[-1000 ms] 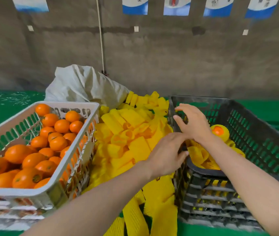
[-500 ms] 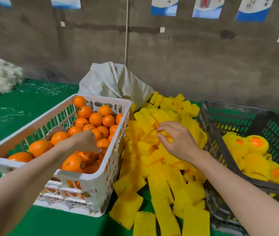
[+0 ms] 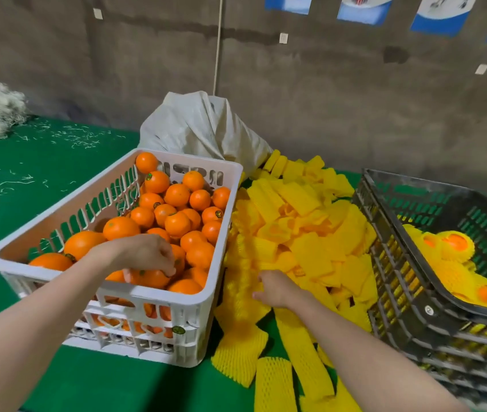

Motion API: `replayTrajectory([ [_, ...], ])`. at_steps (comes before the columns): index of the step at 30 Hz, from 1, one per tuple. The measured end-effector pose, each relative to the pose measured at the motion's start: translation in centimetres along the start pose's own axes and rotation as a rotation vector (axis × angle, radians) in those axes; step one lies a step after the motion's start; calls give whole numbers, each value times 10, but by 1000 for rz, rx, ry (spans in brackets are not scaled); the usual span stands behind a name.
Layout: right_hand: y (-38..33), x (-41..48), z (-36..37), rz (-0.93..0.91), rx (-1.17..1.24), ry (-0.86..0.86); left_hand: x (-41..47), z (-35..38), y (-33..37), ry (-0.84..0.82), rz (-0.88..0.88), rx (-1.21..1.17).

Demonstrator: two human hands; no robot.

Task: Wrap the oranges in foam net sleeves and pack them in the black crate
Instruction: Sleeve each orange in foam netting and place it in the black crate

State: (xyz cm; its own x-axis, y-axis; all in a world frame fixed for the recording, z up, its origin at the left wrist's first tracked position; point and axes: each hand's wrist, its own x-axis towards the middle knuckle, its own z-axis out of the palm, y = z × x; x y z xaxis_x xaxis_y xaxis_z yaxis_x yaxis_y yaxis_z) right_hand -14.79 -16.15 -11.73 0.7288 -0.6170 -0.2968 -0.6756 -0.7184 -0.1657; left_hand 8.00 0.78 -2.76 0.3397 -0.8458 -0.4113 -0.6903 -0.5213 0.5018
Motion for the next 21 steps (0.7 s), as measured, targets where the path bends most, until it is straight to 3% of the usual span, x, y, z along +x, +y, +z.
replayTrajectory([
  [5, -3, 13, 41, 168, 149, 8, -16, -14, 8, 129, 51, -481],
  [8, -2, 15, 43, 163, 235, 118, -20, -15, 15, 68, 145, -908],
  [15, 24, -23, -50, -61, 583, 470, -16, -8, 56, -95, 252, -1409],
  [21, 15, -91, -117, -290, 1004, 433, -9, 11, 118, -247, 154, -1667],
])
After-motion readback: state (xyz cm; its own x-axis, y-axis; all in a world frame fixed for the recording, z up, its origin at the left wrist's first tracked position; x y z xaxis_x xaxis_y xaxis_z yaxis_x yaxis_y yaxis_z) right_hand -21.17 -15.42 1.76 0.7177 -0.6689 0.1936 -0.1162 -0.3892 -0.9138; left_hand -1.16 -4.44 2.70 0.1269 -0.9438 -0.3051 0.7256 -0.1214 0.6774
